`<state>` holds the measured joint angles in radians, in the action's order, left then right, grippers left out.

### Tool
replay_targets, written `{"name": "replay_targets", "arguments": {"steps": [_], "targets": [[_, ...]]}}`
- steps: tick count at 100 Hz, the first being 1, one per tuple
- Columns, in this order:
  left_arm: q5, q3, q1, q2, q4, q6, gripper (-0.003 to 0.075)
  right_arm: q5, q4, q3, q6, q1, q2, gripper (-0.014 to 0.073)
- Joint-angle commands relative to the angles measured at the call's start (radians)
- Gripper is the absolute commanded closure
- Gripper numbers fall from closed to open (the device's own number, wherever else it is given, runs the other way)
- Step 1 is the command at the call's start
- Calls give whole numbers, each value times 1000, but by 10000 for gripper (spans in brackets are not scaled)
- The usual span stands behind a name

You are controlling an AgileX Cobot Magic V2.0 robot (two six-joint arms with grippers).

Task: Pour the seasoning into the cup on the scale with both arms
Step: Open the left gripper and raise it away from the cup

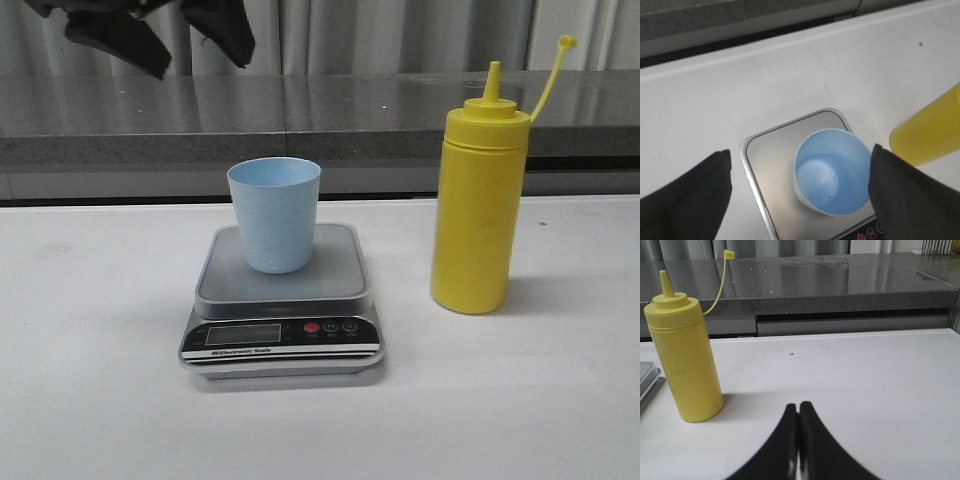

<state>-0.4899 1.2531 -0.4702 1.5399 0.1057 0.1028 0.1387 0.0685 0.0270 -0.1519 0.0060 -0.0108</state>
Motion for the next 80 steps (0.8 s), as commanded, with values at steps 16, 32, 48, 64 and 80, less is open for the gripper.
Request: {"name": "replay_targets", "arguments": {"steps": [16,32,48,64,80], "targets": [[192,-189,133,-232,12,20,188,-80,6,-21,11,-7,-19,660],[254,-341,248,-375,12,20,188,-80,6,-21,11,-7,-19,660],[308,-482,332,-534,9,20,188,-80,6,-21,11,-7,-19,660],[352,-604,365,-711,-8,18,188,-80,6,-21,11,-7,-19,660],[371,-698,365,-906,-44,18,188,-80,6,-21,11,-7,-19,660]]}}
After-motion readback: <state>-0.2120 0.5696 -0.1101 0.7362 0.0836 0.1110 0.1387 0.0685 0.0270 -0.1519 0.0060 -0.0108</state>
